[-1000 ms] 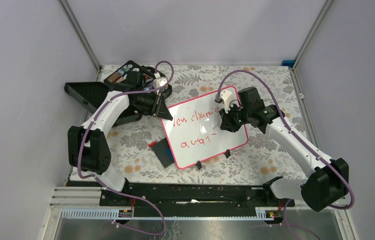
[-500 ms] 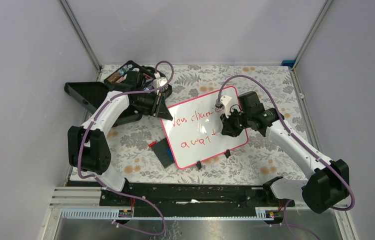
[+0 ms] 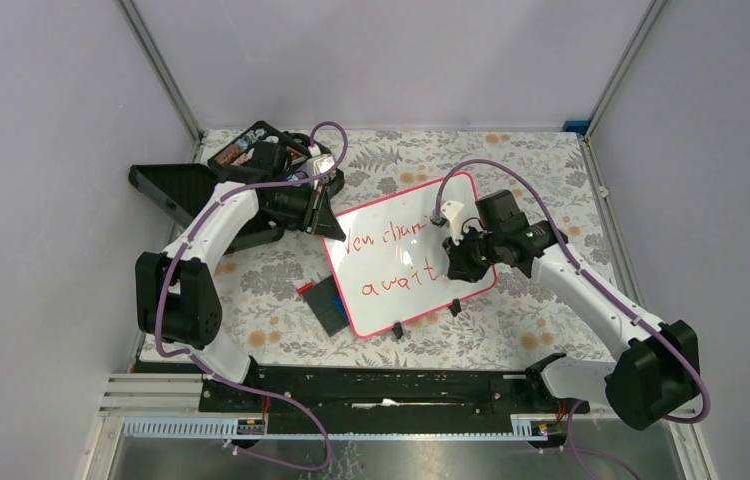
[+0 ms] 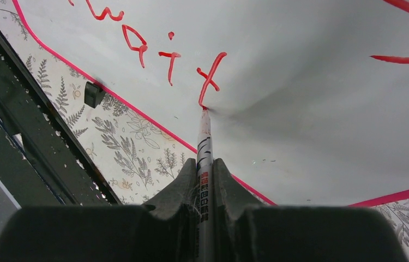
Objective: Write a sentence on the whiteboard
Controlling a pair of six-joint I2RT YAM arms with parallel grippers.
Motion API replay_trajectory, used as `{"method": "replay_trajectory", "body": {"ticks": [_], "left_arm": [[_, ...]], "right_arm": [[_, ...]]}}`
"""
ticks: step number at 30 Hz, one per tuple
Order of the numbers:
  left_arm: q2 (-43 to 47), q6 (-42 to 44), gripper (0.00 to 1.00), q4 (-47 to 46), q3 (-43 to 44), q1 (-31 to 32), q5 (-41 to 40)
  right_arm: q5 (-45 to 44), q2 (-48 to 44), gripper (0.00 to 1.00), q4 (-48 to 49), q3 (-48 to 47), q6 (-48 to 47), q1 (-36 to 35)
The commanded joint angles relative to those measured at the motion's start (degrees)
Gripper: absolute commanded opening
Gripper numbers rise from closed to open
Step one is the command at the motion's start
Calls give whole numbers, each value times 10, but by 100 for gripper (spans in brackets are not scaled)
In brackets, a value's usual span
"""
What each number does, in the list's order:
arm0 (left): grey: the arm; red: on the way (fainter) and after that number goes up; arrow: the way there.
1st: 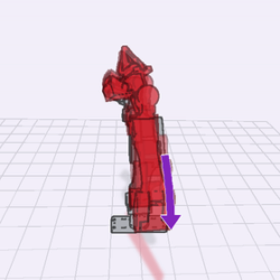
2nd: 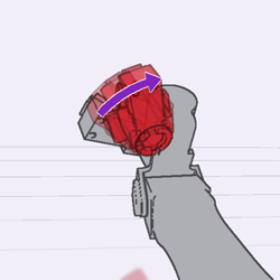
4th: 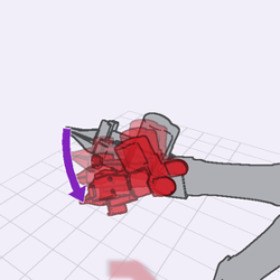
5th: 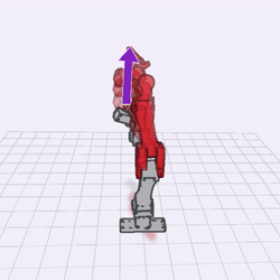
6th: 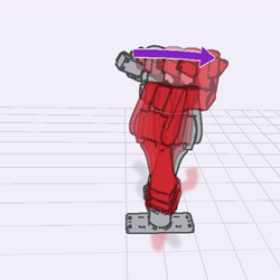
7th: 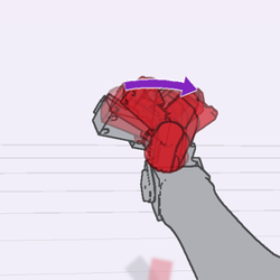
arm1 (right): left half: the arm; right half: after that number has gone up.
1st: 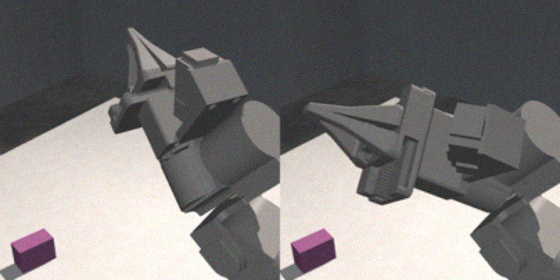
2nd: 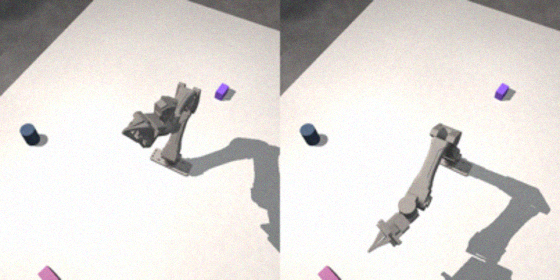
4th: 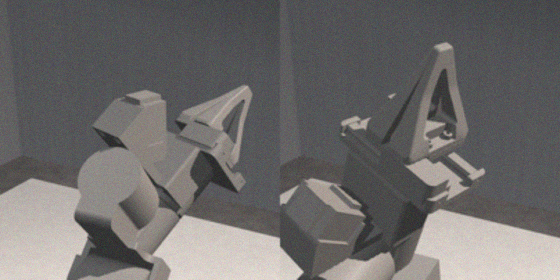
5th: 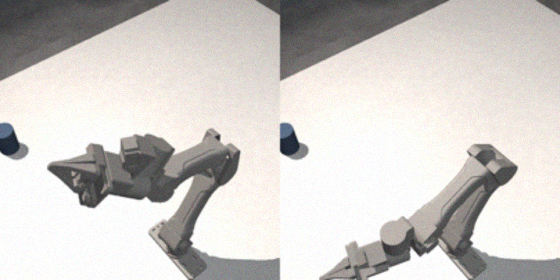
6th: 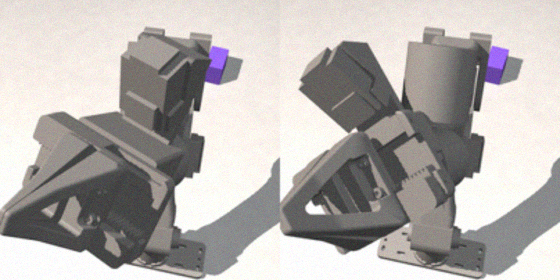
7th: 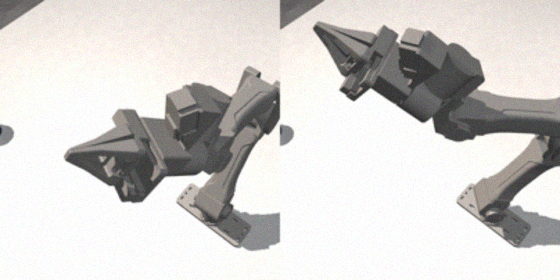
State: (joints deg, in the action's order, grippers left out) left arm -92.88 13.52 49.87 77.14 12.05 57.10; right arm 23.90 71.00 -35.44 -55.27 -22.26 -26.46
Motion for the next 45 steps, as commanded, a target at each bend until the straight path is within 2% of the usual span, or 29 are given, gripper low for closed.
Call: {"method": "replay_trajectory", "body": {"ticks": [1, 9, 19, 45], "left_arm": [[-26, 27, 0, -2, -9, 21, -83], [-26, 27, 0, -2, -8, 22, -83], [-25, 25, 0, -2, -6, 24, -80], [-25, 25, 0, -1, -6, 26, -85]], "right_arm": [[-44, -16, 0, -4, -12, -15, 4], [-60, -6, 0, -4, -38, -16, 9], [-12, -24, 0, -47, -72, -29, 10], [-62, 11, 0, -14, -26, -48, 11]]}}
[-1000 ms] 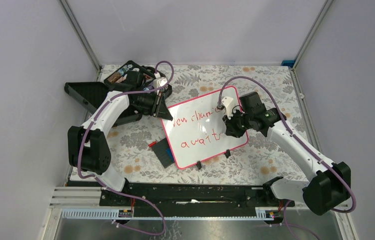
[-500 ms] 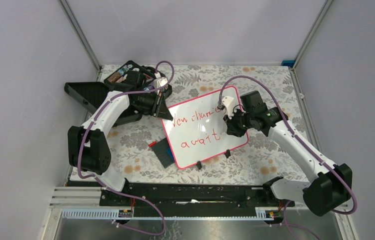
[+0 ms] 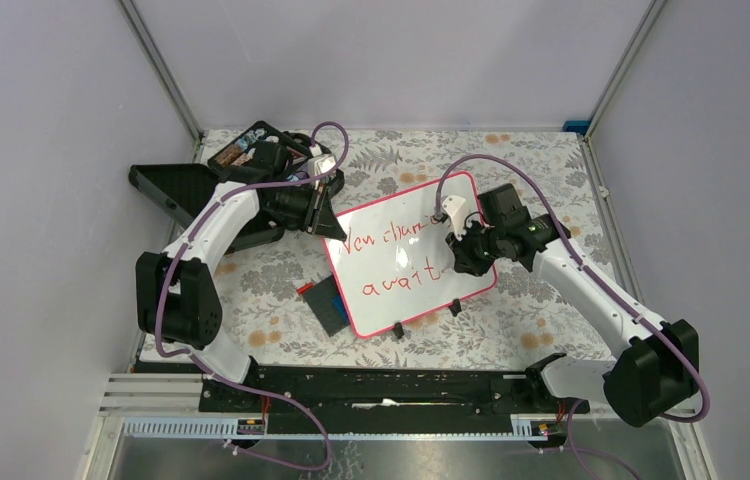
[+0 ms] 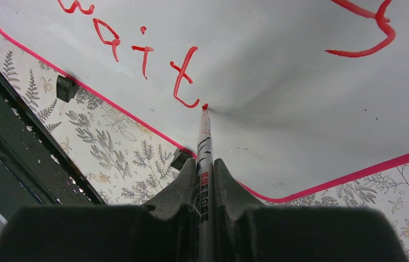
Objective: Write a sentence on the whiteboard
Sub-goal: Write a sentence on the whiteboard, then pick up the pen cap from the center of the board.
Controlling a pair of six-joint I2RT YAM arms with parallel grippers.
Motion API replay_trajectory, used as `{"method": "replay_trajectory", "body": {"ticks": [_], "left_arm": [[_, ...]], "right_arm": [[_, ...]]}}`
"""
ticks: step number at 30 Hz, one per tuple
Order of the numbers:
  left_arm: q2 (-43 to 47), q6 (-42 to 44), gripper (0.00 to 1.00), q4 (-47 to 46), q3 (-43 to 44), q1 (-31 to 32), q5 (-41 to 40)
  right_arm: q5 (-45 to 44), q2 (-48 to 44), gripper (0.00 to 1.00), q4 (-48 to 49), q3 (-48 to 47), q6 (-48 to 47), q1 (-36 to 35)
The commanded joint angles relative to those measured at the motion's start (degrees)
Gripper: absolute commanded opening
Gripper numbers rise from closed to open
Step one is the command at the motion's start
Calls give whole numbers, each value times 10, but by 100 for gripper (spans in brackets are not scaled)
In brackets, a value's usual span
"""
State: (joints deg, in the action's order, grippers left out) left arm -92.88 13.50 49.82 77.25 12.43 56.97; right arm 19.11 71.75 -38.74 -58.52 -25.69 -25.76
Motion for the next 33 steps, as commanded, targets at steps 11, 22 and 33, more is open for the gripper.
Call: {"method": "replay_trajectory", "body": {"ticks": [11, 22, 33], "left_arm": [[-23, 24, 8, -1, -3, 23, -80], [-4, 18, 44, 21, 66, 2, -59], [74, 33, 62, 53, 125, -120, -51]], "right_arm": [[105, -23, 0, -31, -63, 1, 4], [183, -1, 0, -6, -147, 75, 4], [184, 24, 0, 22, -176, 114, 4]]}}
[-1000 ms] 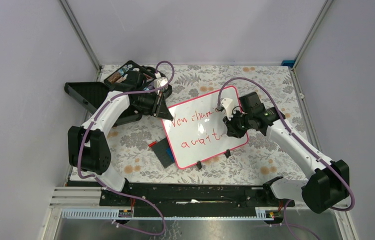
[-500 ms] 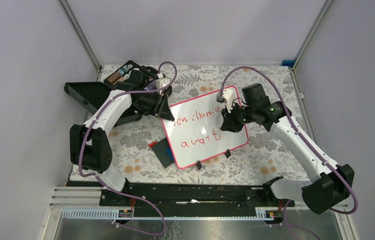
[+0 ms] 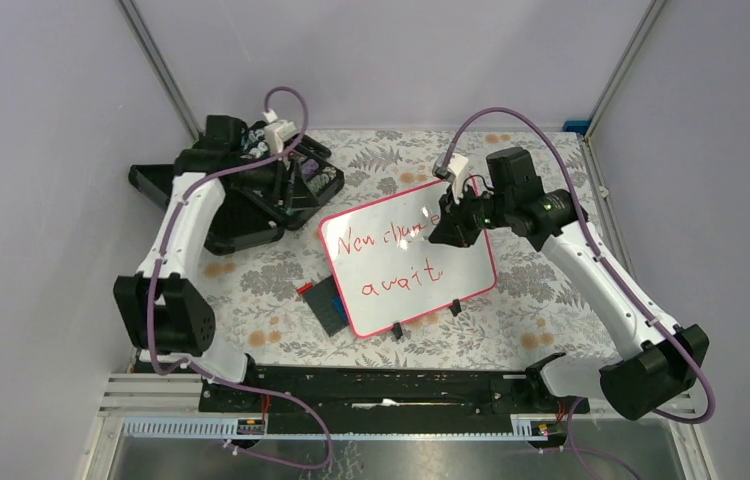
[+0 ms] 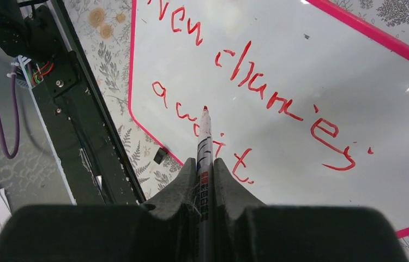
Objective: Write a sentence on the whiteboard
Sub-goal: Pick up the pen cap from the center of the board.
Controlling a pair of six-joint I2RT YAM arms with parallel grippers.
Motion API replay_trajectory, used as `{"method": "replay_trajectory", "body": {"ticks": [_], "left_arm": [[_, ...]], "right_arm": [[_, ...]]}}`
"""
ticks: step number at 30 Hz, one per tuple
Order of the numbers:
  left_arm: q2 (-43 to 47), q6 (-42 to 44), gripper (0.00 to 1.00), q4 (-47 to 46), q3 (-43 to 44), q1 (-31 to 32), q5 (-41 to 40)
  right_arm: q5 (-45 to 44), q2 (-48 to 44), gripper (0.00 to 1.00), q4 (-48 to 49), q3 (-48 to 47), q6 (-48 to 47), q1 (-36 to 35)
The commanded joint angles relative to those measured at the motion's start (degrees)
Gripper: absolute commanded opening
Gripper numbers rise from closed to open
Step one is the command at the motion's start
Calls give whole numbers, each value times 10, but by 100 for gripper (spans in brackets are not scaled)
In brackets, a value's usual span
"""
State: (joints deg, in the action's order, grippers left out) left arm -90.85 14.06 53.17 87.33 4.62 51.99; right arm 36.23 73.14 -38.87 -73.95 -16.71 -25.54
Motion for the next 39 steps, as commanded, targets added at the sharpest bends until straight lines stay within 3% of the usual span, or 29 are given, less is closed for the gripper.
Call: {"method": "replay_trajectory", "body": {"ticks": [1, 7, 11, 15, 20, 25, 34, 39], "left_arm": [[57, 38, 62, 32, 23, -57, -1], [63, 173, 60, 161, 5, -118, -26], [104, 256, 58, 168, -69, -120, -85], [151, 283, 56, 95, -172, -105, -136], [174, 288, 50, -3, -290, -38, -198], [197, 314, 47, -99, -390, 2, -211], [205, 386, 44, -227, -477, 4, -198], [196, 436, 47, -238, -501, 4, -175]], "right_arm": [[13, 11, 0, 27, -20, 26, 3], [34, 23, 0, 56, -13, 52, 17], [57, 30, 0, 75, -8, 72, 42], [80, 39, 0, 92, -7, 91, 62], [100, 43, 0, 105, -9, 101, 84], [108, 40, 0, 105, -1, 103, 102], [111, 38, 0, 104, 4, 103, 109], [111, 40, 0, 105, 4, 102, 111]]}}
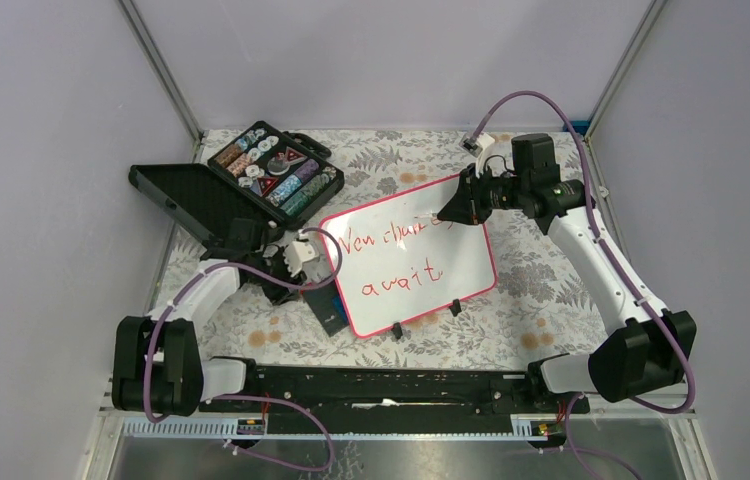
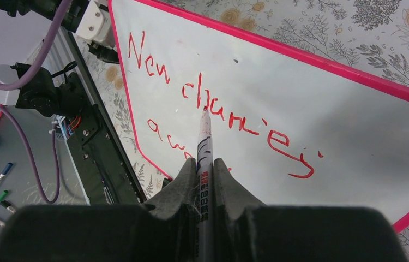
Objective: Write a sentence on the whiteboard
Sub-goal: Pick up the pen cap from the center of the board.
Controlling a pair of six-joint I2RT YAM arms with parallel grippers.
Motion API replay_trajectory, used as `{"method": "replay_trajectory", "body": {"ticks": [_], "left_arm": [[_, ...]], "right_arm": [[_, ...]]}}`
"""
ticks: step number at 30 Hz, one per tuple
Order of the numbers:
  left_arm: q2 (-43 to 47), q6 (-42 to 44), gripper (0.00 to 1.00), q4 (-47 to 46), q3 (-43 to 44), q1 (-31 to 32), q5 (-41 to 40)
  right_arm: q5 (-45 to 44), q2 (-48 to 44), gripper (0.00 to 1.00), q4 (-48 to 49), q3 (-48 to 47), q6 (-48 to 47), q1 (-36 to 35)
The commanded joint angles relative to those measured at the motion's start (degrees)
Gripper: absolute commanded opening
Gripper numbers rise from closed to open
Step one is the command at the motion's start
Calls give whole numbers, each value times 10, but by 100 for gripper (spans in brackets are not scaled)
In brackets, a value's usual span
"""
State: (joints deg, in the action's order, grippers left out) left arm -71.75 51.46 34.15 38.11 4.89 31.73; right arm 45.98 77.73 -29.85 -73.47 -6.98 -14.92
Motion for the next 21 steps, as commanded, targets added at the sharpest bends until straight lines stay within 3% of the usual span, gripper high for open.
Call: {"method": "replay_trajectory", "body": {"ticks": [1, 15, 21], "left_arm": [[2, 68, 47, -51, -9, 1, 29], [-43, 97, 45, -104, -27, 16, 6], [-70, 97, 38, -121, -27, 23, -31]], "right_arm": [[14, -6, 0, 14, -1, 5, 5], [16, 5, 0, 14, -2, 6, 8], [13, 4, 0, 14, 2, 4, 8]]}}
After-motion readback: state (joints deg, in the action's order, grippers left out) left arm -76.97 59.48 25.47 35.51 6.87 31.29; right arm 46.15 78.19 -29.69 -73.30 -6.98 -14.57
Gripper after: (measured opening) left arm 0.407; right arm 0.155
